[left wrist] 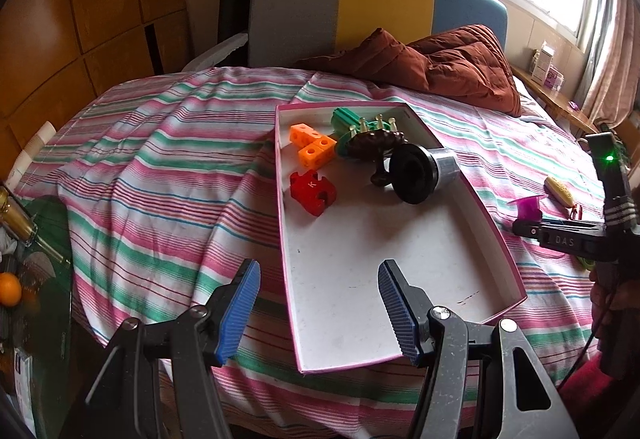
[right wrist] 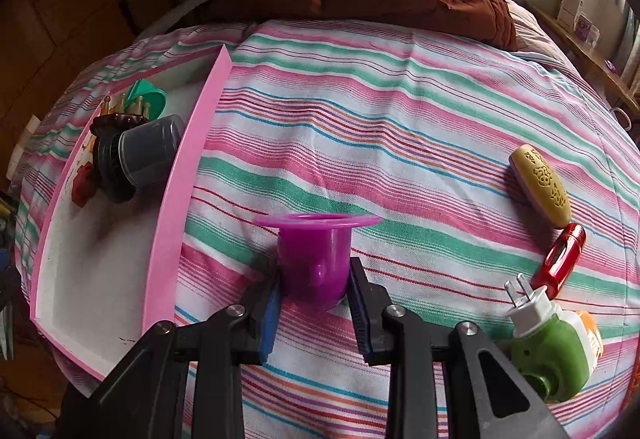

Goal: Organize rigid objects
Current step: 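Carry the magenta suction cup toward the tray with the right tool, then lower the magenta cup into the tray and open the right tool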

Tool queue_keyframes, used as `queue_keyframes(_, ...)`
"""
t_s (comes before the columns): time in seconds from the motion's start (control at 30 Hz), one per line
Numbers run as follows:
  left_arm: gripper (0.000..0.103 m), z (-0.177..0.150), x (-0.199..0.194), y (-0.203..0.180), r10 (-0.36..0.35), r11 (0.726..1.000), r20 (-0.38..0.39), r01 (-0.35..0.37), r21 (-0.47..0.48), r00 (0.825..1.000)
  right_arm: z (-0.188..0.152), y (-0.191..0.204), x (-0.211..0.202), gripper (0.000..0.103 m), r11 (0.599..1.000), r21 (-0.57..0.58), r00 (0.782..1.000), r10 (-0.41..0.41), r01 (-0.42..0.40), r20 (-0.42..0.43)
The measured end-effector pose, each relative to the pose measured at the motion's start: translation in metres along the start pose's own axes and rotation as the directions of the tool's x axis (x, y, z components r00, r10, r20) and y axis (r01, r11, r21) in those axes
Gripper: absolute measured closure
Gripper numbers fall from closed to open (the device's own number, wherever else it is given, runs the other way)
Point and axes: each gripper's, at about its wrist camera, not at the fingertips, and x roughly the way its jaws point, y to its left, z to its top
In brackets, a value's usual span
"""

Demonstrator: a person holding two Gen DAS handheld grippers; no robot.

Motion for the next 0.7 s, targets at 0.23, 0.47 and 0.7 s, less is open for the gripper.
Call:
queue_keyframes(0.23, 0.041, -0.003, 0.002, 0.009, -0.001, 1.000, -0.007, 0.001, -0.021, 1.000, 0.002, 0.013, -0.028, 0.073, 0.999, 0.004, 0.997, 0.045, -0.045, 0.068)
queue_keyframes(0.47, 0.041, -0.004, 0.003, 0.015, 0.001, 0.999, -0.011, -0.002, -0.036, 1.000, 0.012, 0.052, -0.057, 0.073, 0.989, -0.080, 0.982, 0.132, -0.122, 0.132)
queue_keyframes(0.7, 0.041, -0.007, 0.003, 0.022, 0.008, 0.999, -0.012, -0.008, -0.051, 1.000, 0.010, 0.099, -0.054, 0.073, 0.966, -0.173, 0.972, 0.212, -0.193, 0.098)
